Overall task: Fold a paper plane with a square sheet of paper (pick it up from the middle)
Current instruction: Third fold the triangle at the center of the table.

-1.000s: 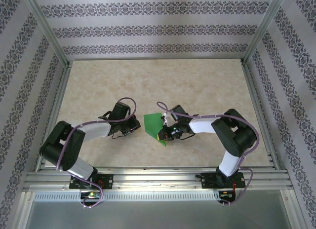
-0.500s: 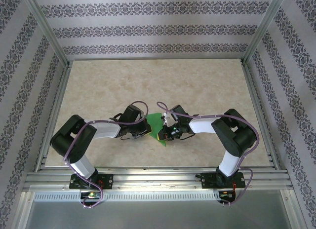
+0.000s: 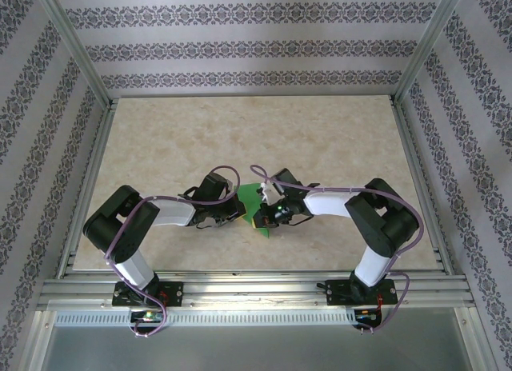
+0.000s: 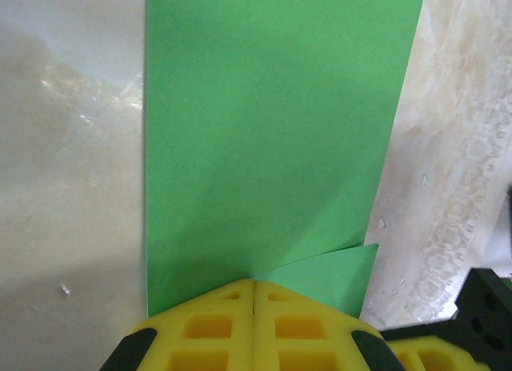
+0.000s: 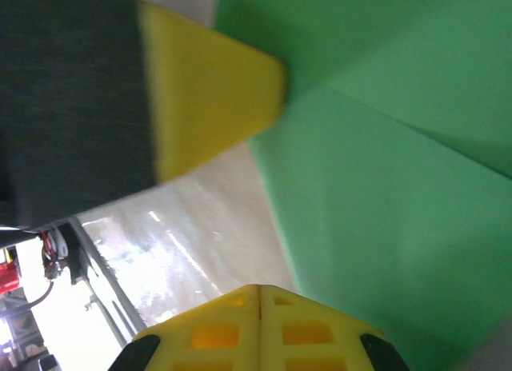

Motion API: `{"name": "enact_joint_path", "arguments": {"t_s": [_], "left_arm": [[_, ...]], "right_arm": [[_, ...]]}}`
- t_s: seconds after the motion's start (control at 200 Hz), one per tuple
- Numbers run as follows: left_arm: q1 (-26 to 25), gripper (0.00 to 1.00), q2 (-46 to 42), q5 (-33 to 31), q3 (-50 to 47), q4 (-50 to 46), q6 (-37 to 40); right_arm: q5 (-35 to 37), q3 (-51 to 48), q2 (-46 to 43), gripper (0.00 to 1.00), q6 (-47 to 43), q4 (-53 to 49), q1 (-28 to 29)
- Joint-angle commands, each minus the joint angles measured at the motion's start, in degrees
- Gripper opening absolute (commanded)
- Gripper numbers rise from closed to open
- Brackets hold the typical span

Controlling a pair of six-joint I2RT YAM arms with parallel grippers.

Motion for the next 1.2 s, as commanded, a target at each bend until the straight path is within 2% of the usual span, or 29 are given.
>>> {"name": "enact_joint_path", "arguments": {"t_s": [0.0, 0.305, 0.58, 0.804, 0.944, 1.084, 1.194], "left_arm": [[-0.5, 0.03, 0.7, -2.3, -1.5, -3.1, 0.2], [-0.5, 0.01, 0.6, -2.8, -1.2, -3.4, 0.1], [-0.4, 0.00, 1.1, -4.4, -2.0, -4.5, -0.2], [-0.4, 0.00, 1.1, -4.7, -2.3, -4.5, -0.4], [-0.4, 0.00, 0.8, -4.4, -2.1, -4.7, 0.0], [-0.4, 0.00, 0.2, -4.4, -1.6, -5.7, 0.7], [-0.4, 0.00, 0.0, -4.6, -1.4, -5.5, 0.6]], "right_arm": [[0.3, 2.7, 1.6, 0.00, -0.4, -1.1, 0.8], [1.4, 1.4, 6.3, 0.01, -0.7, -0.4, 0.3], [-3.3, -5.6, -0.9, 0.04, -1.6, -0.1, -1.8], [-2.8, -11.4, -7.1, 0.06, -4.4, -3.8, -4.1], [-2.5, -9.8, -10.0, 0.06, -5.0, -6.7, -4.5], [-8.3, -8.4, -11.5, 0.06, -0.3, 0.2, -4.4], [-6.5, -5.8, -8.8, 0.05, 0.4, 0.6, -4.3]]}}
